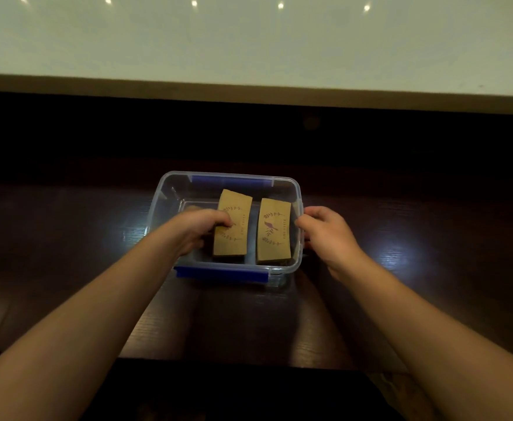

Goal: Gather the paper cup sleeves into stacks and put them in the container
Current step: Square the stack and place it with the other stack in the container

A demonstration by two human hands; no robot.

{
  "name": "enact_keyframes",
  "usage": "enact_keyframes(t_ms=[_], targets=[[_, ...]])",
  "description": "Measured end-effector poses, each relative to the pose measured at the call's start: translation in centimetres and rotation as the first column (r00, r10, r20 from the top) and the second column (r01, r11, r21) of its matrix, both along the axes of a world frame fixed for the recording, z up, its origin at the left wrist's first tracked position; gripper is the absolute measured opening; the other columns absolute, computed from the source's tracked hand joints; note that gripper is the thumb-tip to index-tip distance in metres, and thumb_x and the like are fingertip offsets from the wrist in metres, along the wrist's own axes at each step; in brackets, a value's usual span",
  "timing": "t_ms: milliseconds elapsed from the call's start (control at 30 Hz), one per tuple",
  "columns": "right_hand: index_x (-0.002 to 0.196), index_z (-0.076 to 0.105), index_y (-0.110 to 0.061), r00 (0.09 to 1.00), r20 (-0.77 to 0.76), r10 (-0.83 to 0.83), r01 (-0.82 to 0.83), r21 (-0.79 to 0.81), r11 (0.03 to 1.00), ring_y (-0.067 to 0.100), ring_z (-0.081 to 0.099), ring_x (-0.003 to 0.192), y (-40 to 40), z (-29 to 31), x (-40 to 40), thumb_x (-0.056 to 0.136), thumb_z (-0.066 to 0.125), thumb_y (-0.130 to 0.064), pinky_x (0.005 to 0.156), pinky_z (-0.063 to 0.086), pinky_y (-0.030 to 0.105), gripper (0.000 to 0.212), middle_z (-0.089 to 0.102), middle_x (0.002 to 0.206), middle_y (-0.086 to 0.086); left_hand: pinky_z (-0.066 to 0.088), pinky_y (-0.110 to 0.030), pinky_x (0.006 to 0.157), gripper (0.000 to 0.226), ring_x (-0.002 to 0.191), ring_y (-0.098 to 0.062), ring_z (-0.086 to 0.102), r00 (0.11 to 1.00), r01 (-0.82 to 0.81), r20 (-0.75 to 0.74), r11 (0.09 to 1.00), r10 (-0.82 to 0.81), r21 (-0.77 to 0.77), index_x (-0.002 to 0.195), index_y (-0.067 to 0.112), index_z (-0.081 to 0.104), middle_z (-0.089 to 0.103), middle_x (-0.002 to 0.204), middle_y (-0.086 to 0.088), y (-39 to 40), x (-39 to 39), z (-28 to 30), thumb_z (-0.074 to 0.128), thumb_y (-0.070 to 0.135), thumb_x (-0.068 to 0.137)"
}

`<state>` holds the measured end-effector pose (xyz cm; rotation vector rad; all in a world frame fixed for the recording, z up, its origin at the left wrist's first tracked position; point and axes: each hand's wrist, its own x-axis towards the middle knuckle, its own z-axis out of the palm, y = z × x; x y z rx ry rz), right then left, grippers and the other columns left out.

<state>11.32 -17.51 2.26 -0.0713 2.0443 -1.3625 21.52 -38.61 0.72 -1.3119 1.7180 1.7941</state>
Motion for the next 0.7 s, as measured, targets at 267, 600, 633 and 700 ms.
enact_keyframes(t_ms=[267, 600, 633, 700], targets=[[0.113, 0.065, -0.011, 0.999, 0.025, 0.020, -0.018, -0.059, 0.998, 0.025, 0.072, 0.090, 0.3, -0.4, -0.3, 0.082, 0.063, -0.020, 0.083, 0.058, 0.053, 0.032, 0.074, 0.099, 0.009, 0.049, -0.039, 0.087, 0.025, 0.100, -0.023, 0.062, 0.999, 0.032, 0.010, 0.999, -0.032, -0.032, 0.103, 0.017, 0.060, 0.068, 0.106, -0.007, 1.1, -0.4, -0.6, 0.068, 0.021, 0.080], [0.110, 0.068, -0.010, 0.998, 0.056, 0.011, -0.002, -0.146, 0.989, 0.021, 0.074, 0.089, 0.8, -0.8, -0.2, 0.087, 0.063, -0.015, 0.079, 0.060, 0.041, 0.024, 0.077, 0.097, 0.007, 0.053, -0.032, 0.058, 0.020, 0.086, -0.021, 0.067, 0.999, -0.030, -0.025, 0.998, 0.028, -0.050, 0.101, 0.017, 0.059, 0.068, 0.098, -0.008, 1.9, -0.7, -0.8, 0.066, 0.019, 0.082], [0.113, 0.067, -0.010, 0.998, 0.058, 0.024, -0.015, -0.146, 0.989, 0.022, 0.073, 0.091, 0.9, -0.7, -0.2, 0.088, 0.064, -0.016, 0.078, 0.061, 0.039, 0.026, 0.077, 0.099, 0.007, 0.052, -0.031, 0.055, 0.022, 0.085, -0.020, 0.067, 0.999, -0.035, -0.024, 0.997, 0.033, -0.067, 0.103, 0.016, 0.059, 0.068, 0.098, -0.008, 2.0, -0.8, -0.6, 0.066, 0.019, 0.082], [0.124, 0.061, -0.009, 0.999, 0.039, 0.032, -0.028, -0.107, 0.994, 0.024, 0.070, 0.099, 1.2, -0.5, -0.3, 0.088, 0.066, -0.021, 0.084, 0.058, 0.041, 0.039, 0.072, 0.110, 0.007, 0.051, -0.027, 0.048, 0.026, 0.082, -0.018, 0.067, 0.999, -0.043, -0.025, 0.993, 0.040, -0.109, 0.107, 0.016, 0.058, 0.068, 0.099, -0.008, 2.3, -0.9, -0.2, 0.066, 0.020, 0.082]])
